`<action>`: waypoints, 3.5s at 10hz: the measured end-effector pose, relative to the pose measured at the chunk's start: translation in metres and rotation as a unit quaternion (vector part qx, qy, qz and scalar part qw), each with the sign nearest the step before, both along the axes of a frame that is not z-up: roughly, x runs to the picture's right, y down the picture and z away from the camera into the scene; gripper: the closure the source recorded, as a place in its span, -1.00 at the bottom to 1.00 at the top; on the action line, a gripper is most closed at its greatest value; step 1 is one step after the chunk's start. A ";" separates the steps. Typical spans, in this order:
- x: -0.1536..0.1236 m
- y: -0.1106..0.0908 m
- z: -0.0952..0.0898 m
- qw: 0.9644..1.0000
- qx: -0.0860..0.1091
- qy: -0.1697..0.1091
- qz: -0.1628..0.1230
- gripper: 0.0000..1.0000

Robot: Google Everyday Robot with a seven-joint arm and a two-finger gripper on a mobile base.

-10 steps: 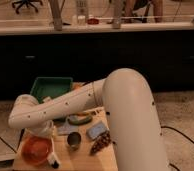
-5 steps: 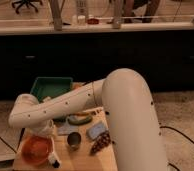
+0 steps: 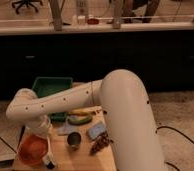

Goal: Place brush in red bowl

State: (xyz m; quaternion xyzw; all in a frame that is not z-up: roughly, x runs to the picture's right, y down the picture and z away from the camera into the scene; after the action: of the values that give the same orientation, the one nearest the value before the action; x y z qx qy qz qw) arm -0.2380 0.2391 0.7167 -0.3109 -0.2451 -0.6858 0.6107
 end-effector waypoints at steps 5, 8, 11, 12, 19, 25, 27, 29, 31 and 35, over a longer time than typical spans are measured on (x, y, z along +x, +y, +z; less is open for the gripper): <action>-0.017 0.003 -0.004 0.999 -0.040 -0.016 -0.004 1.00; -0.025 0.004 -0.011 0.998 -0.050 -0.038 -0.007 1.00; -0.033 0.005 -0.017 0.996 -0.060 -0.073 -0.006 1.00; -0.034 0.005 -0.019 0.995 -0.063 -0.082 -0.007 1.00; -0.059 0.004 -0.022 0.989 -0.076 -0.127 0.010 1.00; -0.075 0.003 -0.015 0.985 -0.096 -0.143 0.009 -0.01; -0.075 0.003 -0.012 0.985 -0.098 -0.140 0.008 -0.42; -0.076 0.004 -0.011 0.985 -0.099 -0.139 0.006 -0.60; -0.075 0.004 -0.010 0.986 -0.100 -0.137 0.006 -0.60; -0.074 0.005 -0.008 0.985 -0.103 -0.136 0.004 -0.60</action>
State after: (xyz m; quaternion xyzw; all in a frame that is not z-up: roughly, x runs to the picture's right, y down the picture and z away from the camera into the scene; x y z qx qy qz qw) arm -0.3119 0.2437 0.7091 -0.2753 -0.3960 -0.6905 0.5391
